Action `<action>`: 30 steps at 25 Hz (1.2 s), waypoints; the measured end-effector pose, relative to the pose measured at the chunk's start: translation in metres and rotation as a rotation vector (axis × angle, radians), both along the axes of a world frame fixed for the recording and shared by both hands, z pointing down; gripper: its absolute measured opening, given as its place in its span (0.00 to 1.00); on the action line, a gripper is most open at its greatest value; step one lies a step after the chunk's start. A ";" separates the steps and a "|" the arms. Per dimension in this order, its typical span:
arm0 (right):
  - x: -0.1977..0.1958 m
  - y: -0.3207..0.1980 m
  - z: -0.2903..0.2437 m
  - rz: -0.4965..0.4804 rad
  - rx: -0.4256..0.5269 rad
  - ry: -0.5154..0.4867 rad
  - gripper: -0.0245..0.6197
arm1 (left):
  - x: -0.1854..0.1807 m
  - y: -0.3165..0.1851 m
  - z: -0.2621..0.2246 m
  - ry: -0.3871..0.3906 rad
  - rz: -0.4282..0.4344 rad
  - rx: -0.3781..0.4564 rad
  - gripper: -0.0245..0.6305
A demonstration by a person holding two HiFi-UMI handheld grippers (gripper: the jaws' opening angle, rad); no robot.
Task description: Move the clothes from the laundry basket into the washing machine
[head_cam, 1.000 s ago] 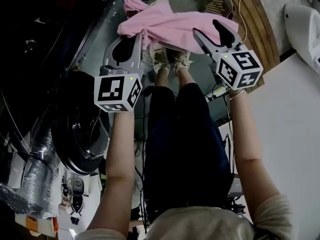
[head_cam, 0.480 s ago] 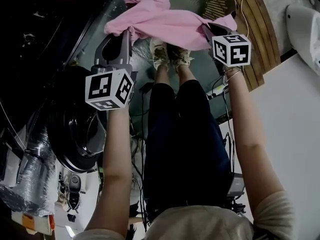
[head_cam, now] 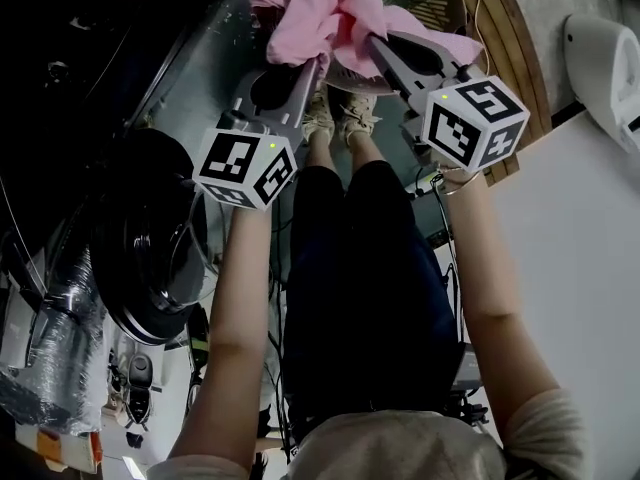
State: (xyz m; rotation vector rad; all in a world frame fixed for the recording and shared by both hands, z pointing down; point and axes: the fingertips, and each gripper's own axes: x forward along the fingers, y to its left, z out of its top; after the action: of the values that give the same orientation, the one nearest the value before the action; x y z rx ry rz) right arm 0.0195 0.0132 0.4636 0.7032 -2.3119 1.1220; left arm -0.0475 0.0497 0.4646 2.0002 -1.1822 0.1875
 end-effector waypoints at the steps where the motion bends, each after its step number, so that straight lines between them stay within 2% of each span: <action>1: -0.012 -0.001 -0.009 -0.018 0.012 -0.019 0.07 | 0.006 -0.001 -0.002 0.003 0.025 0.014 0.09; 2: -0.023 -0.002 -0.016 -0.037 0.023 -0.032 0.07 | 0.013 -0.002 -0.005 0.007 0.055 0.024 0.10; 3: -0.032 -0.003 -0.022 -0.057 0.035 -0.044 0.07 | 0.019 -0.003 -0.006 0.011 0.087 0.028 0.20; 4: -0.041 -0.004 -0.028 -0.075 0.043 -0.060 0.07 | 0.025 -0.003 -0.007 0.012 0.117 0.028 0.38; 5: -0.049 -0.005 -0.034 -0.090 0.047 -0.082 0.07 | 0.028 -0.004 -0.007 0.007 0.140 0.025 0.49; 7: -0.067 -0.005 -0.046 -0.117 0.051 -0.124 0.07 | 0.028 -0.007 -0.006 -0.028 0.152 0.030 0.51; 10: -0.089 0.000 -0.060 -0.180 0.067 -0.160 0.07 | 0.011 -0.017 -0.002 -0.089 0.094 0.054 0.51; 13: -0.107 0.006 -0.075 -0.216 0.050 -0.253 0.07 | -0.011 -0.029 0.005 -0.131 0.030 0.067 0.48; 14: -0.110 0.007 -0.076 -0.213 0.050 -0.267 0.07 | -0.019 -0.031 0.007 -0.161 0.015 0.068 0.37; 15: -0.112 0.006 -0.075 -0.199 0.056 -0.267 0.07 | -0.028 -0.033 0.008 -0.201 0.002 0.070 0.21; 16: -0.112 0.004 -0.072 -0.174 0.063 -0.260 0.07 | -0.036 -0.035 0.009 -0.244 -0.009 0.074 0.16; 19: -0.110 0.003 -0.057 -0.097 0.063 -0.198 0.07 | -0.059 -0.040 0.009 -0.360 -0.029 0.096 0.14; 22: -0.113 0.008 -0.046 -0.059 0.033 -0.161 0.07 | -0.082 -0.045 0.014 -0.431 -0.064 0.097 0.13; 24: -0.112 0.007 -0.034 -0.032 0.026 -0.138 0.07 | -0.111 -0.047 0.026 -0.469 -0.149 0.051 0.13; 27: -0.103 0.005 -0.011 -0.018 -0.016 -0.116 0.07 | -0.168 -0.051 0.044 -0.500 -0.331 -0.026 0.13; 30: -0.094 0.005 0.006 -0.033 -0.052 -0.098 0.07 | -0.220 -0.061 0.046 -0.517 -0.513 -0.012 0.13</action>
State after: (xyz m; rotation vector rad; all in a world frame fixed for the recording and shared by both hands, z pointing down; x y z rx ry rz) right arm -0.0744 0.0185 0.4693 0.6012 -2.3569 1.2224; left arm -0.2677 -0.0117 0.5108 1.6117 -1.9702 0.4631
